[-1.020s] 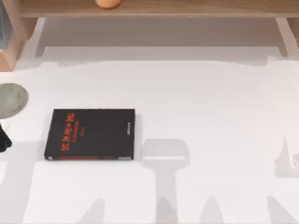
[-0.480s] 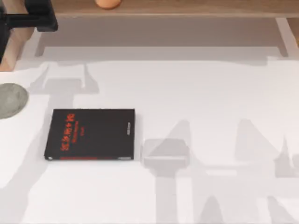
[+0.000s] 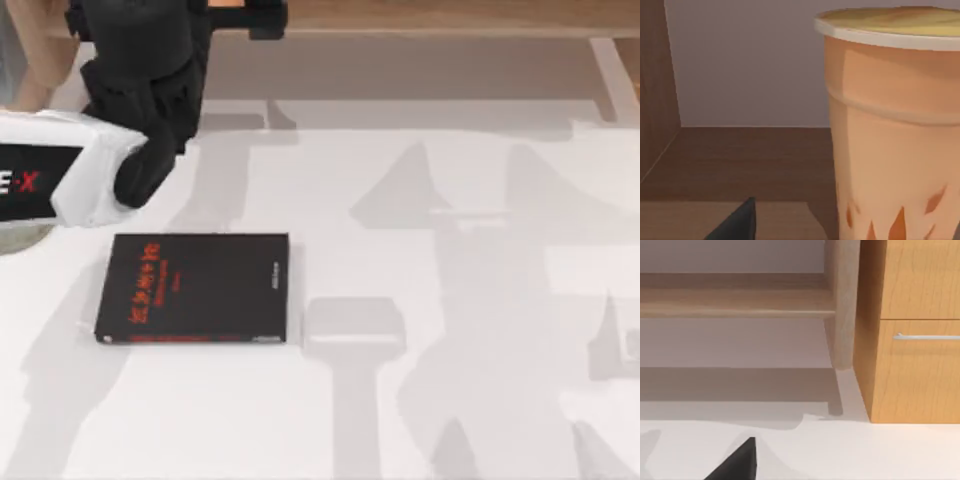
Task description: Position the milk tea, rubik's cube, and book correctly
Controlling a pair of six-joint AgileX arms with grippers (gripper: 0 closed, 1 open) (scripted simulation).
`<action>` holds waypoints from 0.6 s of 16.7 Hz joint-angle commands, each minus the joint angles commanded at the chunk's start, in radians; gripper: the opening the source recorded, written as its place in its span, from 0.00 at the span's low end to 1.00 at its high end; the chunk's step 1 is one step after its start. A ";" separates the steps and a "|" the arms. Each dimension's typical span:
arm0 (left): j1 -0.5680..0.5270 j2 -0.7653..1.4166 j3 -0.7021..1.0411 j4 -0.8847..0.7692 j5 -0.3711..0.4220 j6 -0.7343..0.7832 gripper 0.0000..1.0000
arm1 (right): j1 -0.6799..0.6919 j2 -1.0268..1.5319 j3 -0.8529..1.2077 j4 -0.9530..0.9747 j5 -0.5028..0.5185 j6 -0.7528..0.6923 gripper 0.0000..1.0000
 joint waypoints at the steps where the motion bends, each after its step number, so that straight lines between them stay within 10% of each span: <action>1: -0.011 0.040 0.024 0.017 -0.009 -0.001 1.00 | 0.000 0.000 0.000 0.000 0.000 0.000 1.00; 10: -0.020 0.104 0.069 0.035 -0.016 -0.003 1.00 | 0.000 0.000 0.000 0.000 0.000 0.000 1.00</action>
